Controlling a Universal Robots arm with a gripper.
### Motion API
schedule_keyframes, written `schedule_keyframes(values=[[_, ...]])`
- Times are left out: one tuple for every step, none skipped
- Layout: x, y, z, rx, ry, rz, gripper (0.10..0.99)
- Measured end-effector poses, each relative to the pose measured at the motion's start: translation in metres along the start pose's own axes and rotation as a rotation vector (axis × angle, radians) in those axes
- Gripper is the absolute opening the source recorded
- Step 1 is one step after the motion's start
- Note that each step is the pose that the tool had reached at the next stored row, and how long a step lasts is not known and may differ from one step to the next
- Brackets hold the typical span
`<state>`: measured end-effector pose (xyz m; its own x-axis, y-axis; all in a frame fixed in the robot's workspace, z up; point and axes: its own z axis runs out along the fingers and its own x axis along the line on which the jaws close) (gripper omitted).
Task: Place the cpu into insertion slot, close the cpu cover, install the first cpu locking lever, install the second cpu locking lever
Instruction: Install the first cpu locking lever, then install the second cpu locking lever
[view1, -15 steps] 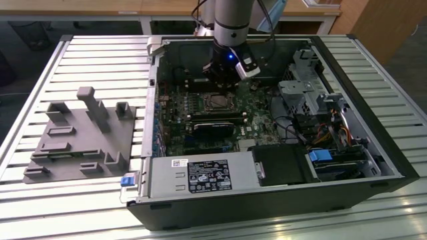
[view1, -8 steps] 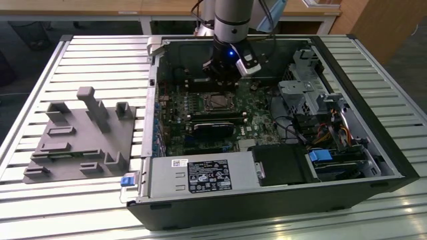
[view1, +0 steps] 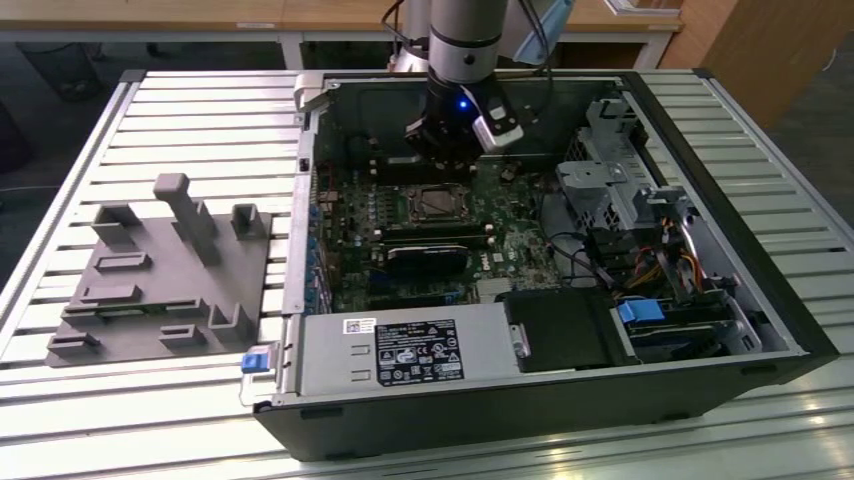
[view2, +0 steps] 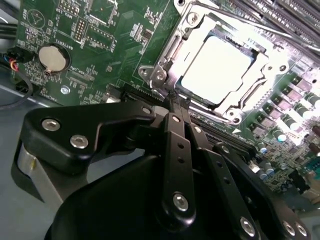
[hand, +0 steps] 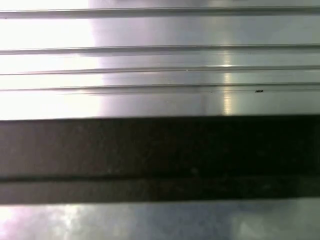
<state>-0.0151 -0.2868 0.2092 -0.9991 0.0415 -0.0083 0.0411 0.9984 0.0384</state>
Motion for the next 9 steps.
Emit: schedule_keyframes(values=[[0.0000, -0.0003, 0.0000, 0.000, 0.0000, 0.000, 0.106], [-0.0001, -0.0006, 0.0000, 0.000, 0.0000, 0.000, 0.106], [-0.0001, -0.0008, 0.0000, 0.000, 0.0000, 0.000, 0.106], [-0.0001, -0.0010, 0.0000, 0.000, -0.0001, 0.000, 0.106], [-0.0002, -0.0026, -0.0001, 0.000, 0.0000, 0.000, 0.106], [-0.0003, -0.0049, -0.0002, 0.000, 0.0000, 0.000, 0.106], [-0.0003, -0.0050, -0.0002, 0.000, 0.0000, 0.000, 0.106], [-0.0003, -0.0052, -0.0002, 0.000, 0.0000, 0.000, 0.106], [-0.0003, -0.0054, -0.0002, 0.000, 0.0000, 0.000, 0.106]])
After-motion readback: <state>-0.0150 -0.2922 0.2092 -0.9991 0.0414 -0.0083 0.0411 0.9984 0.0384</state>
